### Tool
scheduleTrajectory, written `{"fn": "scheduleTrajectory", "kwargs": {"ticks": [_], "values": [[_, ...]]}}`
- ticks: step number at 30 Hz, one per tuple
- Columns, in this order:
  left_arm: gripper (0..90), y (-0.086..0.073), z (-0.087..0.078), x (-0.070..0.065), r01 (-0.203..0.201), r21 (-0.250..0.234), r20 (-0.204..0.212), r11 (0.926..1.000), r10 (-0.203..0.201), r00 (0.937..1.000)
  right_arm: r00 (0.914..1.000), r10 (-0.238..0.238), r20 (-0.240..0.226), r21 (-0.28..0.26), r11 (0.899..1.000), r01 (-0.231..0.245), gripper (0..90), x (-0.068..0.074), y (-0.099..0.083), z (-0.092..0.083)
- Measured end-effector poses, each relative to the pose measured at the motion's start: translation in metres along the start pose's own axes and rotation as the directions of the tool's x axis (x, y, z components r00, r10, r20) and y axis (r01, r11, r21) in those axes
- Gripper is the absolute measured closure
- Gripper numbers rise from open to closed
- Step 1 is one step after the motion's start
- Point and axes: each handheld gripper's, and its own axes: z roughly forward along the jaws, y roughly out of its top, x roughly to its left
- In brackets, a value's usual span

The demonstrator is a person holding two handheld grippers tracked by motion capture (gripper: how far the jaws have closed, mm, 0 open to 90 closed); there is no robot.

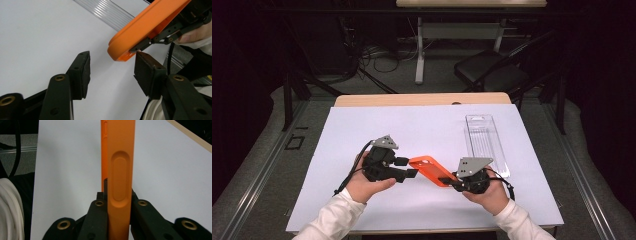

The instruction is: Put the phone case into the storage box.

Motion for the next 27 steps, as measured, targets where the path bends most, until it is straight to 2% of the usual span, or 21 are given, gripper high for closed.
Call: {"fn": "scheduleTrajectory", "kwargs": {"ticks": [6,11,15,19,21,27], "values": [[54.0,0.0005,0.0015,0.0019,0.010,-0.014,0.002,0.9999,-0.010,0.9999,0.9996,0.024,-0.013,-0.015,1.000,-0.024,86.6,-0.0016,-0.0021,0.0003],[62.3,0.0004,0.0026,-0.0003,-0.004,-0.034,0.013,0.9994,0.004,0.9999,0.9989,0.042,-0.021,-0.034,0.998,-0.043,86.6,-0.0033,-0.0027,-0.0008],[63.9,0.0019,0.0031,-0.0019,-0.015,-0.042,0.014,0.9990,0.016,0.9998,0.9987,0.042,-0.028,-0.025,0.999,-0.043,86.6,-0.0027,-0.0026,-0.0004],[65.5,0.0021,0.0057,-0.0029,-0.017,-0.047,0.013,0.9988,0.017,0.9998,0.9984,0.046,-0.033,-0.039,0.998,-0.047,86.6,-0.0017,-0.0025,0.0008],[69.1,0.0018,0.0068,-0.0032,-0.019,-0.051,0.009,0.9985,0.020,0.9998,0.9979,0.051,-0.039,-0.045,0.998,-0.053,86.6,-0.0020,-0.0027,0.0006],[73.5,0.0011,0.0097,-0.0026,-0.007,-0.066,0.018,0.9978,0.008,0.9998,0.9976,0.056,-0.042,-0.050,0.997,-0.058,86.6,-0.0024,-0.0029,0.0002]]}}
